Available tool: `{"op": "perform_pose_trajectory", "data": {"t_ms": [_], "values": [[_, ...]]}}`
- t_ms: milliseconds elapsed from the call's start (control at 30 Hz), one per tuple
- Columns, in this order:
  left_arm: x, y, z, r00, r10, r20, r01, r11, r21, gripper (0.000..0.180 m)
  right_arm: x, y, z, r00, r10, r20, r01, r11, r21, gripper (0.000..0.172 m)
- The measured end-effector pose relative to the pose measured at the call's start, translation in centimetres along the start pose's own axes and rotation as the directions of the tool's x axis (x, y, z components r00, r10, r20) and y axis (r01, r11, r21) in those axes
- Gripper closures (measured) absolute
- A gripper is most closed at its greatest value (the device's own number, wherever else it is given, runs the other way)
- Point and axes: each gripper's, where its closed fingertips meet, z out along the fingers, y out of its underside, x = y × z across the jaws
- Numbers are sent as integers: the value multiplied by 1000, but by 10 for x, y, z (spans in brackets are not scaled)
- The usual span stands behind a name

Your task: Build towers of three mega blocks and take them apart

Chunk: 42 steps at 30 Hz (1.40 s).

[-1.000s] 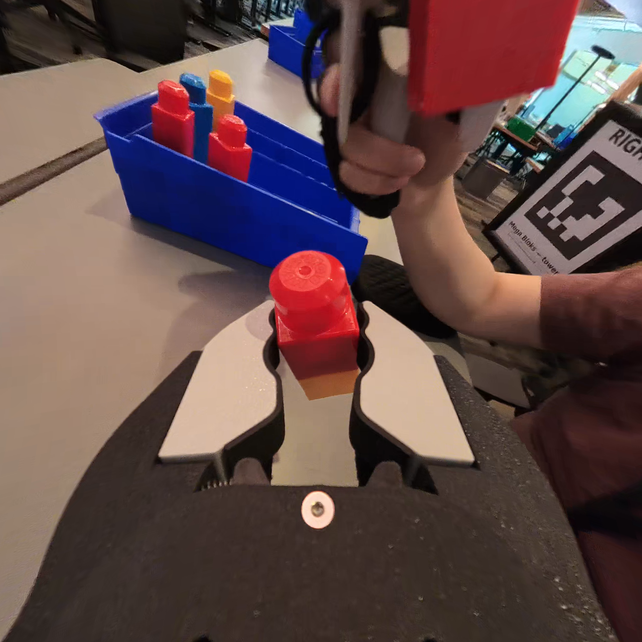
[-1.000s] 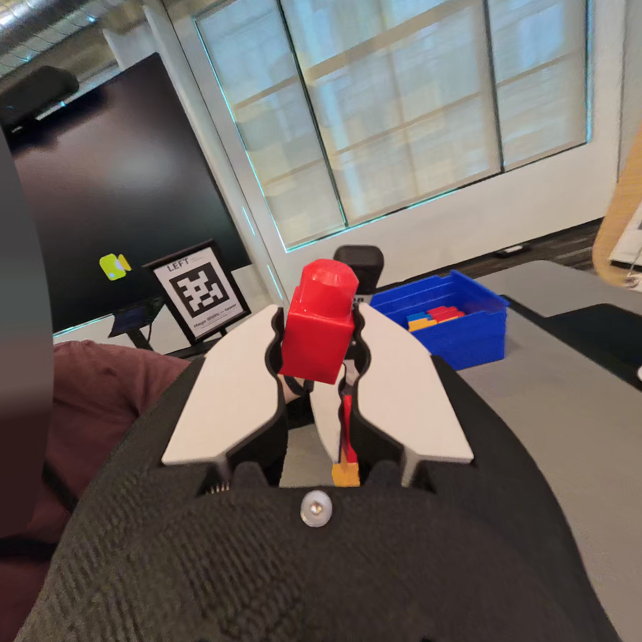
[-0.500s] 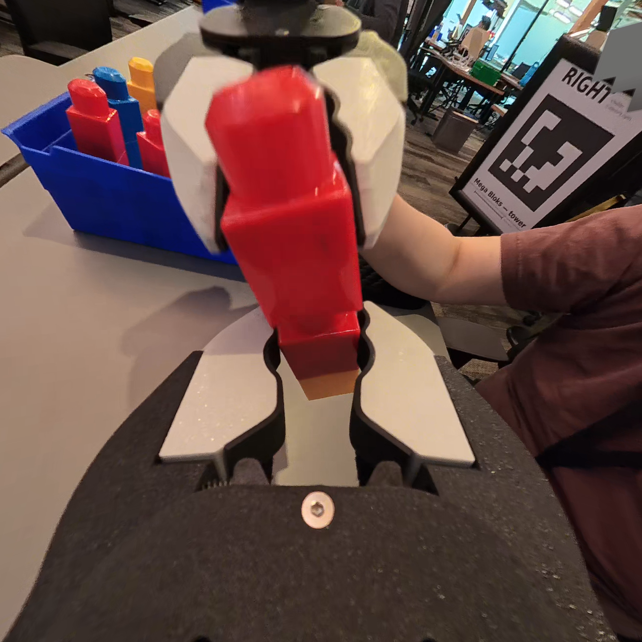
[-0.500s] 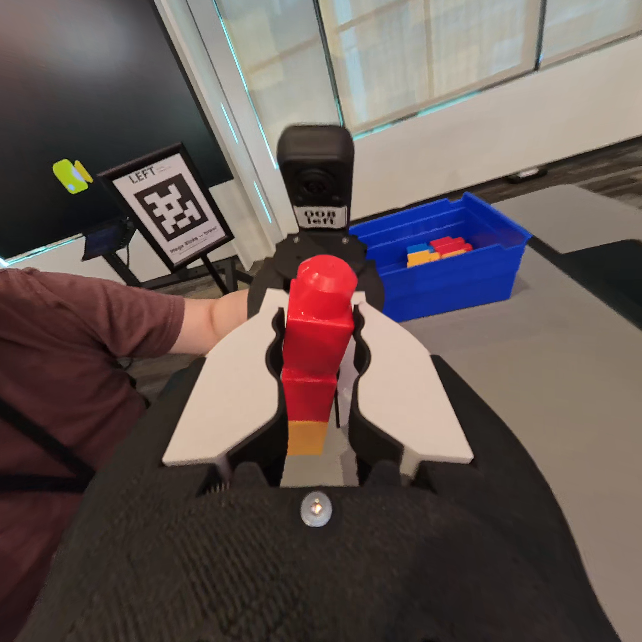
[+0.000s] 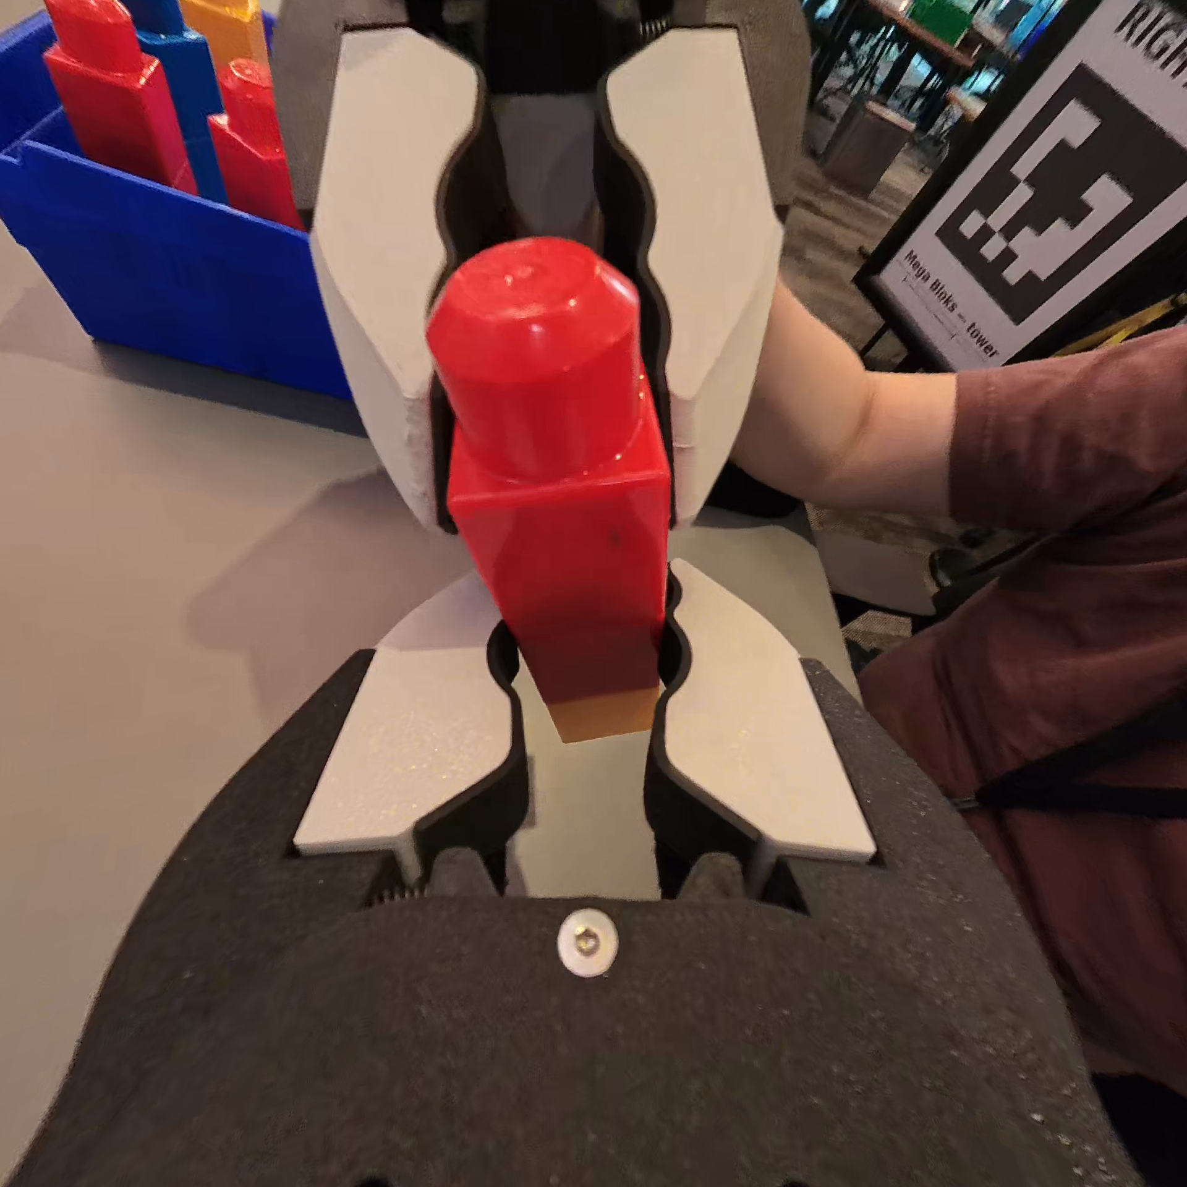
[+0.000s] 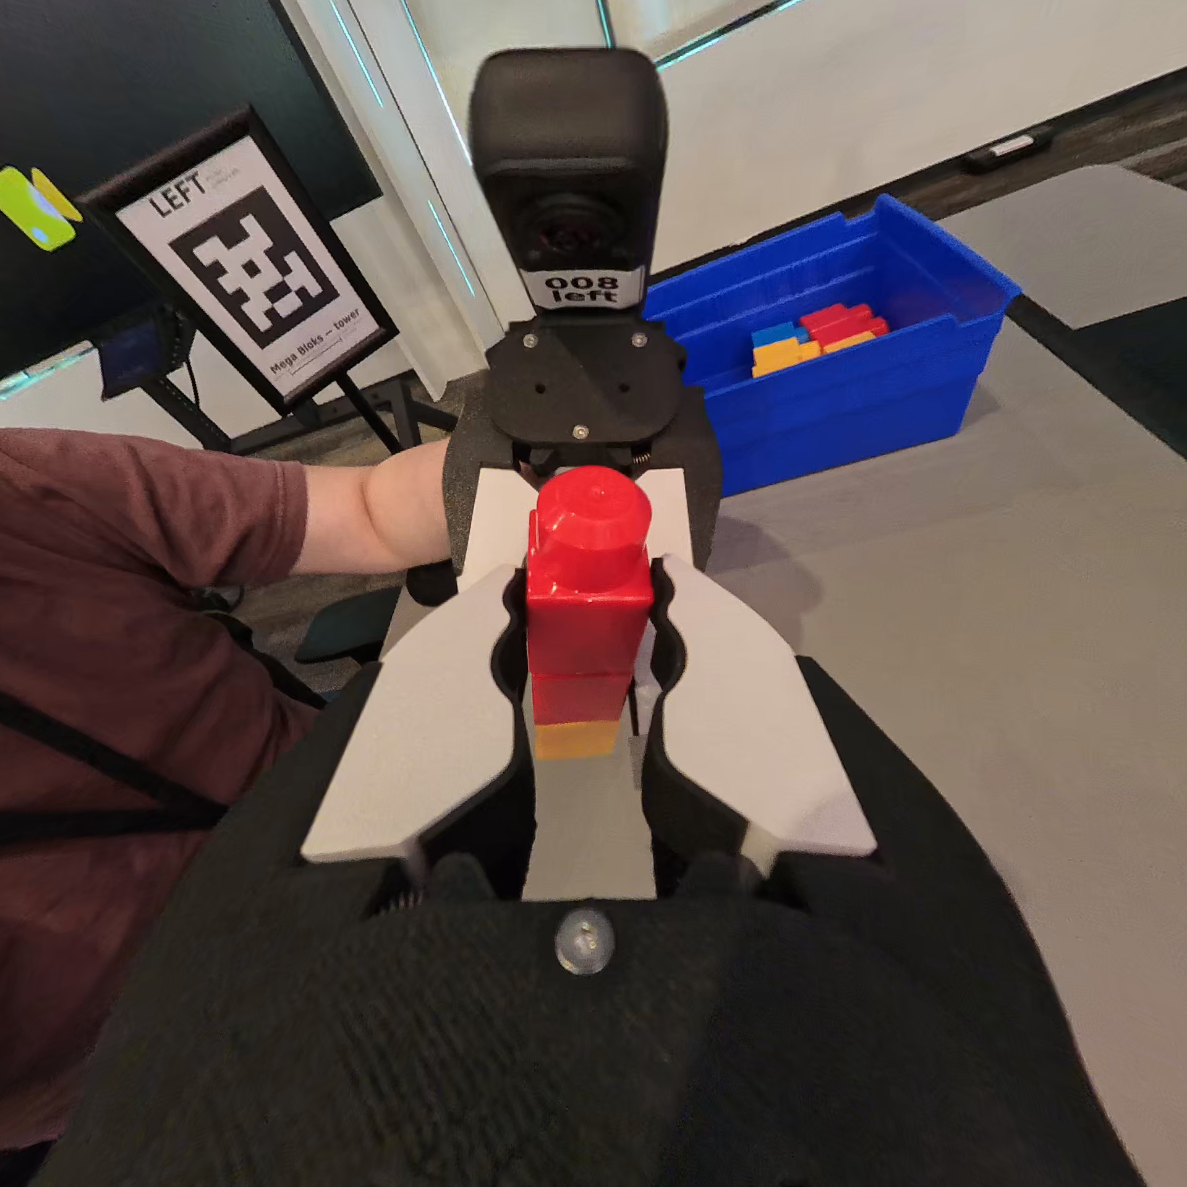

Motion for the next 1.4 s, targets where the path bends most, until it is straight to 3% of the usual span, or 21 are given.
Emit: {"op": "perform_pose_trajectory", "data": {"t_ms": [133, 300, 400, 467, 567, 633, 1167, 1400], "values": [[-2, 3, -1, 999, -31, -23, 31, 1000, -7, 139, 4, 2, 2, 1000, 5, -3, -5, 1000, 4, 134], [-8, -7, -9, 996, -72, -49, 76, 992, 101, 139, 11, -6, 2, 998, 2, -55, 1, 999, 50, 134], [-12, 2, -7, 990, -110, -88, 118, 990, 83, 123, 16, -12, -5, 997, 9, -81, -1, 996, 91, 134], [-13, 5, -2, 984, -137, -110, 146, 985, 87, 122, 19, -17, -12, 996, 23, -91, -11, 991, 135, 134], [-12, -1, 7, 977, -165, -134, 182, 975, 127, 131, 22, -20, -16, 994, 24, -108, -6, 987, 160, 134], [-13, -4, 8, 982, -149, -113, 165, 976, 143, 139, 20, -22, -16, 995, 23, -93, -6, 985, 170, 134], [-2, -3, 0, 995, -72, -70, 77, 994, 72, 139, 2, -27, -14, 997, -49, -57, 58, 983, 172, 134], [-5, -19, -19, 996, -76, -38, 81, 984, 160, 139, 3, -35, -20, 996, -41, -75, 57, 972, 229, 134]]}}
